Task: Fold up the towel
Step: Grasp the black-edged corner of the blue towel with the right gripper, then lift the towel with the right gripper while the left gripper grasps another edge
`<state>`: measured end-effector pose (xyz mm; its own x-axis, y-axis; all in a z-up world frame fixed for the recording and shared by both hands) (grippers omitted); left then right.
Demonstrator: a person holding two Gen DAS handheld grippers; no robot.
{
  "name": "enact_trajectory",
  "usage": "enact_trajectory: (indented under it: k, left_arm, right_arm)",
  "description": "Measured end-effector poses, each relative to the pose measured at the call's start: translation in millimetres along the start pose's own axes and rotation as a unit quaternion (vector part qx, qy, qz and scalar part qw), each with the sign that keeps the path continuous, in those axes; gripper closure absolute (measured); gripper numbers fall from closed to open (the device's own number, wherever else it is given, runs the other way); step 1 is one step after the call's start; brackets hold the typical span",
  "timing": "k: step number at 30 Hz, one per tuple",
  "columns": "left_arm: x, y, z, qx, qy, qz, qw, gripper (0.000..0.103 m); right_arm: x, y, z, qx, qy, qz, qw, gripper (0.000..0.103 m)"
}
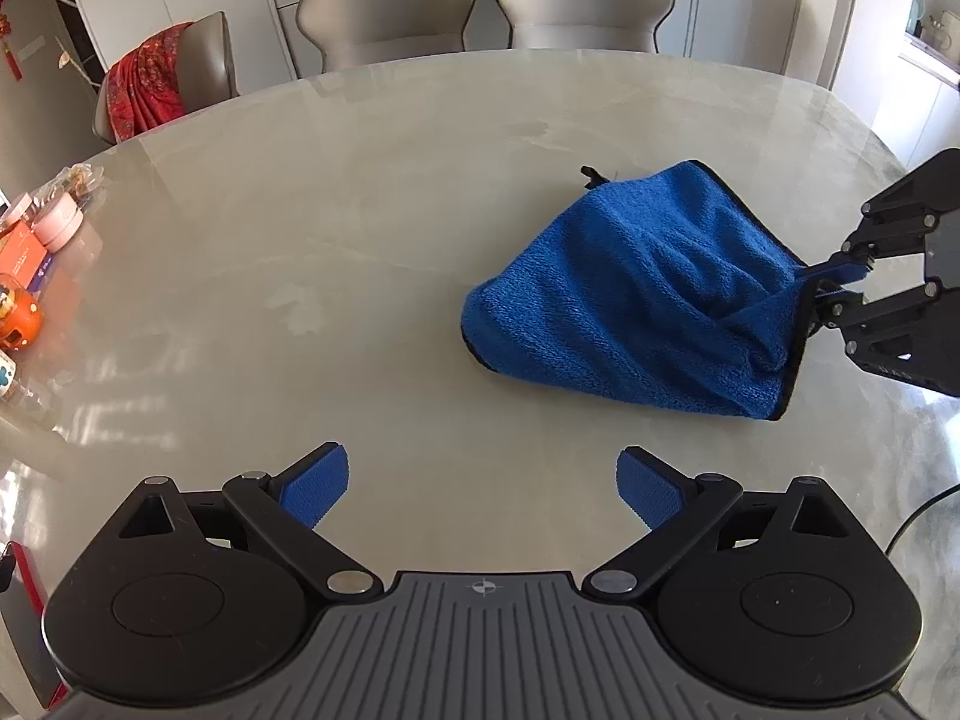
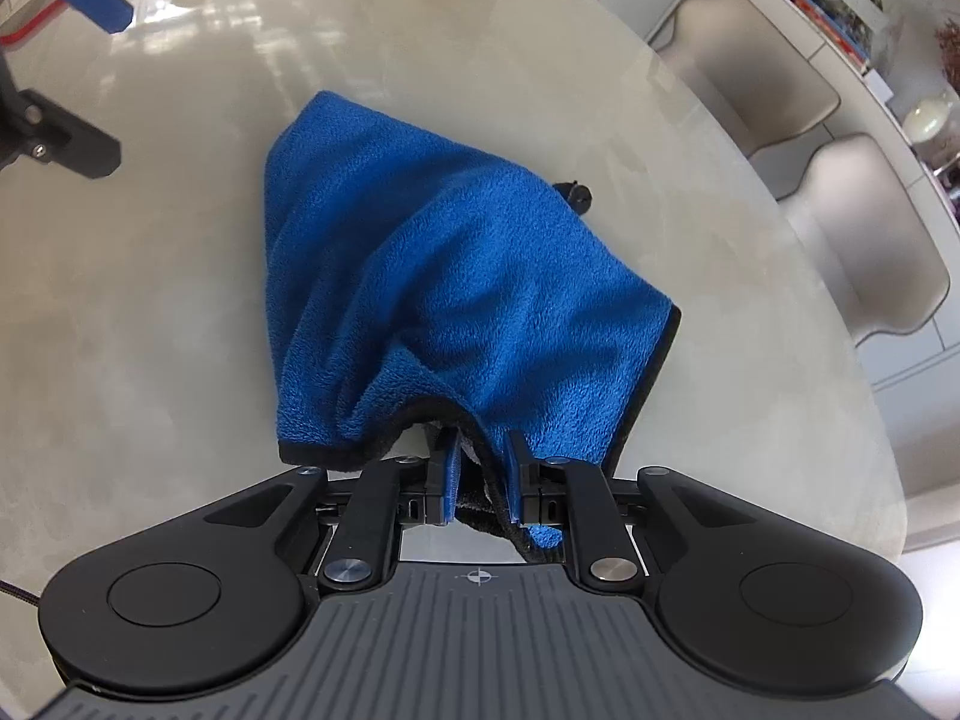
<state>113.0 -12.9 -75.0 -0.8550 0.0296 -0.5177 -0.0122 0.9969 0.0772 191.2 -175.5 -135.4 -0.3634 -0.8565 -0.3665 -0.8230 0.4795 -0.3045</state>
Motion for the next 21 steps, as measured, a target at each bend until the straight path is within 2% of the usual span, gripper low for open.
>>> enact_trajectory:
  k: [8,11,13,16,18,21]
  left_arm:
    - [0.7,-6.7,0.7,0.023,-0.001,0.003,0.9997,0.005]
    - [1.8,-6.3,0.2,0.031,-0.006,0.000,0.9995,0.011]
    - [2.7,-6.8,0.3,0.033,-0.010,0.000,0.9994,0.011]
    - [3.9,-9.4,-0.8,0.026,-0.018,0.007,0.9995,0.011]
    - [4.3,-13.6,-3.0,0.023,-0.032,0.020,0.9990,0.011]
    - [3.4,-21.2,-8.3,0.020,-0.058,0.046,0.9970,0.010]
  right_arm:
    - [4.0,-5.4,0.0,0.011,-0.010,0.011,1.000,0.088]
    - [5.8,-5.2,-0.3,0.018,-0.017,0.011,1.000,0.087]
    - [7.0,-5.1,-0.6,0.023,-0.021,0.011,0.999,0.087]
    - [-0.2,-13.5,-8.4,0.027,-0.053,0.010,0.998,0.090]
    - [-2.3,-13.8,-16.3,0.032,-0.072,0.002,0.997,0.100]
    - [-8.5,-17.2,-32.2,0.035,-0.096,0.000,0.995,0.100]
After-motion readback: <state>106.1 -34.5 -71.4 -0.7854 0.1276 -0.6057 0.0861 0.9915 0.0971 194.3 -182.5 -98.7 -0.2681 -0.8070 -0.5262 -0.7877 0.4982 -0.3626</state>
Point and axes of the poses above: each gripper's, at about its wrist camera, not at the fingertips, and z roughly the way its jaws point, y to its left, x to its underside, the point moved 3 cm from there along z, roughly the way its jaws point, and after that the axes turned 1 degree about y, right-handed, at the moved point
